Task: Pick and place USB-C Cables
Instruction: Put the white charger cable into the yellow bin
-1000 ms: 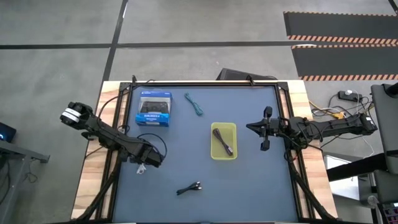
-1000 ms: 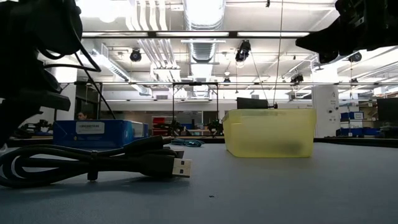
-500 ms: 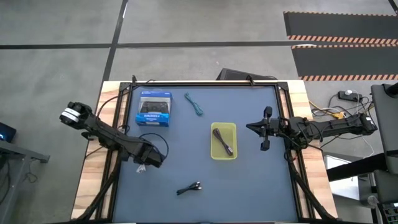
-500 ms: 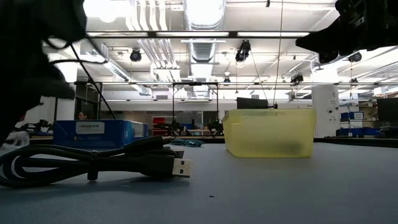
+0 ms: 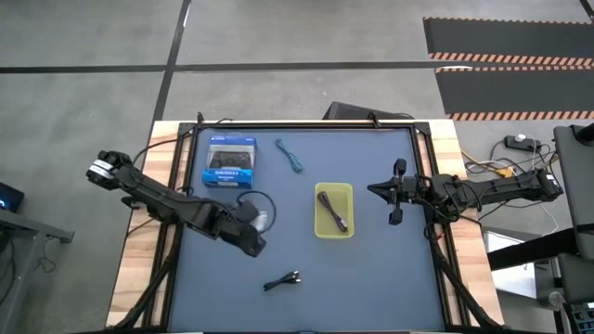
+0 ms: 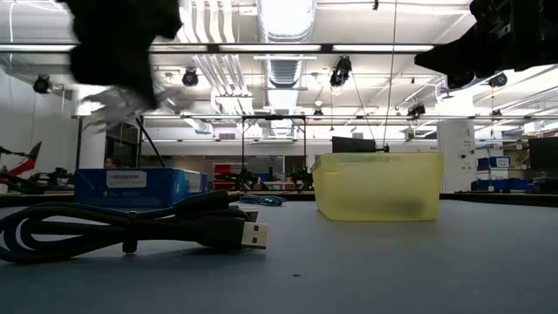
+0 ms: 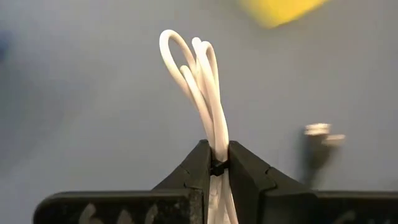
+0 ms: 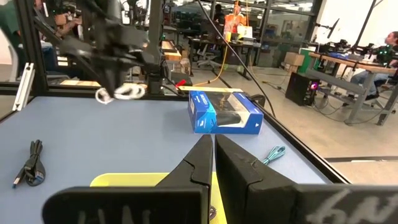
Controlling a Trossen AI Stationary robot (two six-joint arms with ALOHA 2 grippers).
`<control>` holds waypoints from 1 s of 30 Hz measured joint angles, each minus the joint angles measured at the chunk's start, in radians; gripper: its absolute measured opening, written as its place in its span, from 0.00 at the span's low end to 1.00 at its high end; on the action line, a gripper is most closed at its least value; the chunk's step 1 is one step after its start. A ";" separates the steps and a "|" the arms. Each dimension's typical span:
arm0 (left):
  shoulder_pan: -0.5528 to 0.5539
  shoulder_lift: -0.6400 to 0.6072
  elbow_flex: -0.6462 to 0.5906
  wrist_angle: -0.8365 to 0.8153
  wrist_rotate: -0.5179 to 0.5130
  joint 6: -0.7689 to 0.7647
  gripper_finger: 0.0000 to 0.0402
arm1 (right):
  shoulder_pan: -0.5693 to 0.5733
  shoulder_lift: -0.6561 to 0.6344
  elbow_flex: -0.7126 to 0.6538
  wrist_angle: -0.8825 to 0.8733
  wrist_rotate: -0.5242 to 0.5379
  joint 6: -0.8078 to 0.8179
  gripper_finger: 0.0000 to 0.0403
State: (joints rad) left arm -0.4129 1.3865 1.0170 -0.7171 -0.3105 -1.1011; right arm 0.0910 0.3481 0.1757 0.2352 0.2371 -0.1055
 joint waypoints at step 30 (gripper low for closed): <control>0.021 0.004 -0.118 1.169 -0.029 1.188 0.06 | 0.067 0.189 -0.164 0.518 -0.133 0.151 0.02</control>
State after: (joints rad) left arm -0.3923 1.3909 0.8986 0.4521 -0.3393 0.0873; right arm 0.1576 0.5368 0.0121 0.7535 0.1045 0.0457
